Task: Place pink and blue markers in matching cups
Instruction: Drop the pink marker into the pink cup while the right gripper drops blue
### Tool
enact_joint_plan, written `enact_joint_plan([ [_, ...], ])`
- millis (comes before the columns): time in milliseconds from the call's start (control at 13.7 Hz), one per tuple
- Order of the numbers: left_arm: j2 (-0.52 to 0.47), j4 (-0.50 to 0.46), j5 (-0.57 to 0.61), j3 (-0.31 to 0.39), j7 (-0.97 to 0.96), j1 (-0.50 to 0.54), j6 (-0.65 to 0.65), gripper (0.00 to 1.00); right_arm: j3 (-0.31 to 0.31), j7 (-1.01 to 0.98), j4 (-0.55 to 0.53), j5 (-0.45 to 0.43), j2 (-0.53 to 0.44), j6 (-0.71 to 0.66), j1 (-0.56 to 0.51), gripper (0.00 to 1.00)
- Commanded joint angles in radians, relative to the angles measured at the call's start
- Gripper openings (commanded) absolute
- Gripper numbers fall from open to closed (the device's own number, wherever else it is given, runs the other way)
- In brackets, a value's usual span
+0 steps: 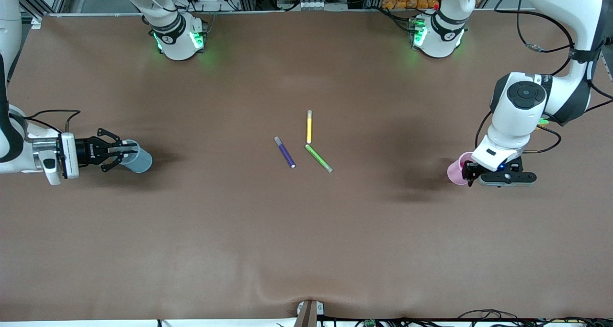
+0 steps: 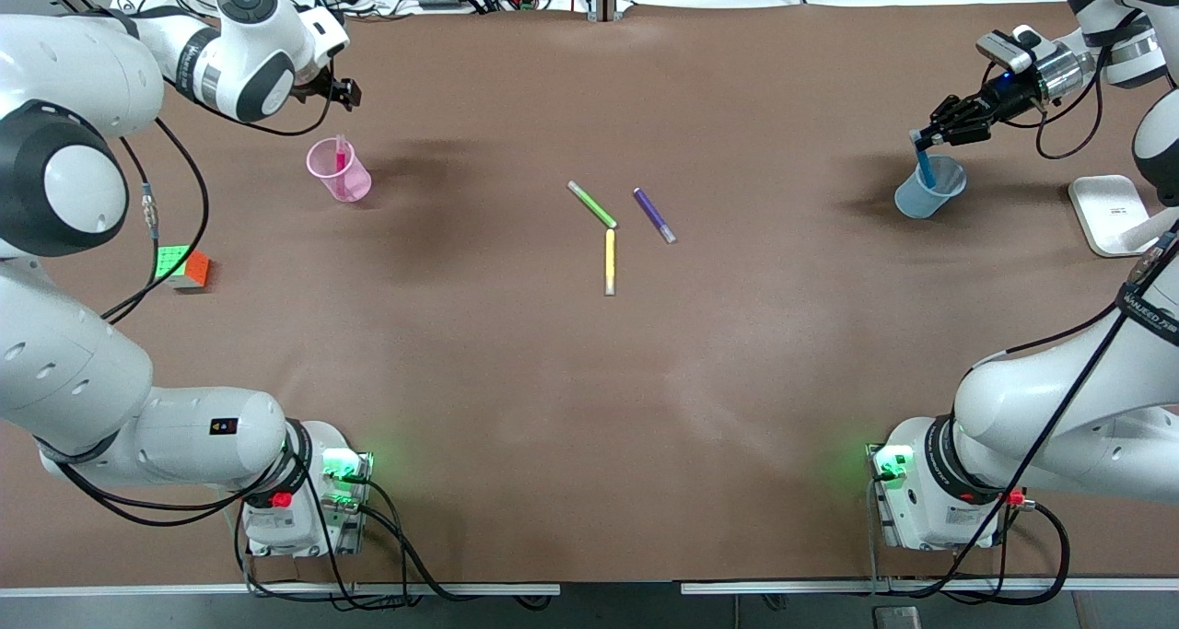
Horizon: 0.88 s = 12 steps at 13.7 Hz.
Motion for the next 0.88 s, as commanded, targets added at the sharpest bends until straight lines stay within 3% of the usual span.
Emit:
enact_joint_plan([
  [0, -0.026, 0.011, 0.01, -0.031, -0.01, 0.008, -0.036, 1.0, 0.013, -0.009, 0.01, 0.002, -0.008, 0.025, -0.021, 0.55],
  [73, -0.034, 0.023, 0.007, -0.046, -0.011, 0.009, -0.054, 1.0, 0.013, -0.007, 0.015, 0.0, -0.008, 0.028, -0.026, 0.55],
  [219, -0.037, 0.08, -0.065, -0.074, -0.009, 0.009, -0.138, 1.0, 0.013, -0.001, 0.021, 0.0, -0.013, 0.026, -0.03, 1.0],
  [365, -0.034, 0.167, -0.172, -0.112, -0.003, 0.009, -0.291, 1.0, 0.011, 0.045, 0.044, -0.003, -0.027, 0.023, -0.035, 1.0],
  [583, -0.028, 0.334, -0.275, -0.14, 0.006, 0.009, -0.563, 1.0, 0.016, 0.232, 0.131, -0.081, -0.062, 0.014, -0.021, 1.0],
  [802, -0.037, 0.431, -0.363, -0.143, 0.038, 0.005, -0.714, 1.0, 0.016, 0.414, 0.186, -0.13, -0.112, 0.029, 0.003, 1.0],
])
